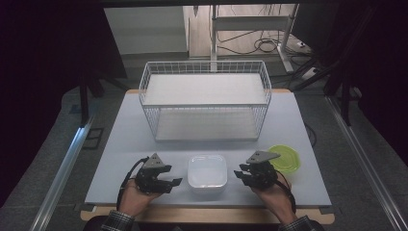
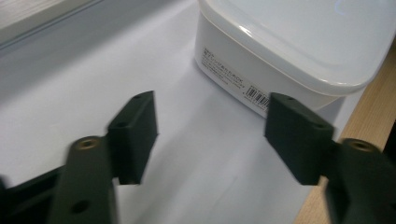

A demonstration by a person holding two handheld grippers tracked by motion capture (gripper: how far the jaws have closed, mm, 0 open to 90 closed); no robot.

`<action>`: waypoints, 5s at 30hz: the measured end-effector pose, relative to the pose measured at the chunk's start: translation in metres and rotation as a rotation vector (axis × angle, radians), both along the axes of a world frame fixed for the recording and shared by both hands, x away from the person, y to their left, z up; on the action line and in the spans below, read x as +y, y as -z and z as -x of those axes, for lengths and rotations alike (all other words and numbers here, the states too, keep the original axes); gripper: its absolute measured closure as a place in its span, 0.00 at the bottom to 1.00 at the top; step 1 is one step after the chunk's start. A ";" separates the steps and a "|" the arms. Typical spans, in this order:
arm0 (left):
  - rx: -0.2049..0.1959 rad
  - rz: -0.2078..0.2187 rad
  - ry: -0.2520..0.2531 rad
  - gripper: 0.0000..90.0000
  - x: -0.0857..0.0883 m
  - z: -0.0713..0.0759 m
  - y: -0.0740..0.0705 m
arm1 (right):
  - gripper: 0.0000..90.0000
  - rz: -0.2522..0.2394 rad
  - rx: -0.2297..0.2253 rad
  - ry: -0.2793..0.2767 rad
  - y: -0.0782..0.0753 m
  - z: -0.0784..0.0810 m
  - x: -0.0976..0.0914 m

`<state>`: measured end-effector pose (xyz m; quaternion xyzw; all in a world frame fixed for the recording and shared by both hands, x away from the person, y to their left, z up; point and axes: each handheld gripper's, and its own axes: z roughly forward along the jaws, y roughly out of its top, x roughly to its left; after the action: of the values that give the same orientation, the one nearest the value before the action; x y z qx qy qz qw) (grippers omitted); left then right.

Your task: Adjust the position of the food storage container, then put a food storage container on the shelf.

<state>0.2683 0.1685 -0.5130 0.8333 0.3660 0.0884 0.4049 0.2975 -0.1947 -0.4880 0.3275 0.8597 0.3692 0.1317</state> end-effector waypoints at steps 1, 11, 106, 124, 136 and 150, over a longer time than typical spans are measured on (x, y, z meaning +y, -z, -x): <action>-0.001 0.008 -0.002 0.28 0.000 0.000 0.000 | 0.64 -0.005 0.003 0.002 -0.001 0.000 -0.002; -0.009 0.085 -0.010 0.16 0.003 -0.001 -0.001 | 0.39 -0.038 -0.013 -0.012 -0.004 0.001 0.000; 0.019 0.248 -0.120 0.88 -0.020 -0.020 -0.073 | 0.88 -0.300 0.079 0.050 -0.065 -0.017 0.028; -0.043 0.267 -0.122 0.88 -0.017 -0.033 -0.112 | 0.88 -0.335 0.033 0.039 -0.101 -0.032 0.029; -0.089 0.275 -0.129 0.88 -0.012 -0.046 -0.144 | 0.88 -0.359 -0.017 0.039 -0.131 -0.045 0.034; -0.113 0.300 -0.143 0.88 -0.004 -0.068 -0.172 | 0.88 -0.377 -0.059 0.037 -0.164 -0.066 0.042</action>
<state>0.3362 0.1644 -0.3414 0.7290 0.4100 0.1078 0.5375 0.3638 -0.1528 -0.3242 0.3510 0.7648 0.5309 0.0998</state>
